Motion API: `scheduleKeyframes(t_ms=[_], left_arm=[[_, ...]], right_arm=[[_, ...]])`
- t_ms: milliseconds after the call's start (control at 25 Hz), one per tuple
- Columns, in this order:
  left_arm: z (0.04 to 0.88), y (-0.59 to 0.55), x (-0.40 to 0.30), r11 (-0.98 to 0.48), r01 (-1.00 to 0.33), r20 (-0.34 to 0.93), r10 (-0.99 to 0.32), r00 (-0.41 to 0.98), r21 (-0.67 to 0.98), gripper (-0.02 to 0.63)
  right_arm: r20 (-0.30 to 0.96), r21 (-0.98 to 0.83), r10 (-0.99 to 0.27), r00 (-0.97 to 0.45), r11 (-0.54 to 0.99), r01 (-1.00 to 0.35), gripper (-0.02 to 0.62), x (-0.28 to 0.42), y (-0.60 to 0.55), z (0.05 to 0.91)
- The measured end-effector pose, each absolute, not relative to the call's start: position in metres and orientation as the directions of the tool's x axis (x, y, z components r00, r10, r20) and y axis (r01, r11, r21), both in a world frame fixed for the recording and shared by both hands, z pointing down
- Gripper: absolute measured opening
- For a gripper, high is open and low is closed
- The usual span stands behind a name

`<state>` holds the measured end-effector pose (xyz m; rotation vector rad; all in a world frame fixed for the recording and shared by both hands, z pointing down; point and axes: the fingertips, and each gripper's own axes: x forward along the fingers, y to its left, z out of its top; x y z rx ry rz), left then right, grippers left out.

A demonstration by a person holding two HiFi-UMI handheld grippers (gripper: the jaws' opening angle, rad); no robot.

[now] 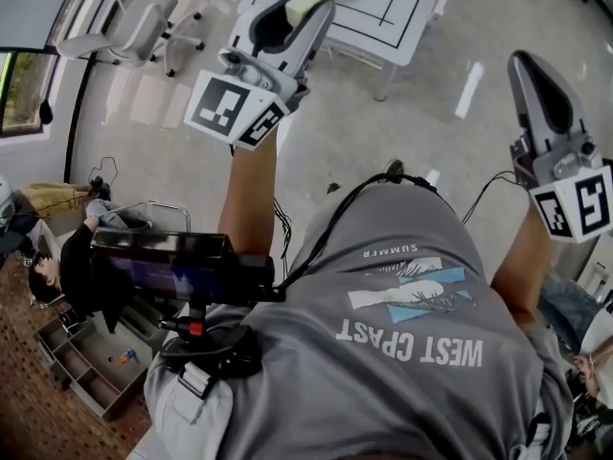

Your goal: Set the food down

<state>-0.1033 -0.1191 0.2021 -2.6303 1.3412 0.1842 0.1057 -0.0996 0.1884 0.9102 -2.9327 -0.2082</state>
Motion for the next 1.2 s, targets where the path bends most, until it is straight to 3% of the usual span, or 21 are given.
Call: scheduleKeyframes(t_ms=[560, 960, 1200], left_arm=[[0.226, -0.179, -0.052, -0.537, -0.837, -0.114, -0.83, 0.546, -0.105, 0.106], [0.249, -0.203, -0.084, -0.579, -0.811, -0.091, -0.806, 0.584, -0.079, 0.106], [0.243, -0.245, -0.139, -0.608, -0.792, -0.093, -0.786, 0.611, -0.06, 0.106]], right_arm=[[0.039, 0.112, -0.502, -0.864, 0.862, -0.495, 0.009, 0.141, -0.166, 0.205], [0.061, 0.08, -0.546, -0.836, 0.837, -0.541, 0.009, 0.116, -0.17, 0.225], [0.07, 0.106, -0.568, -0.82, 0.821, -0.56, 0.009, 0.054, -0.201, 0.208]])
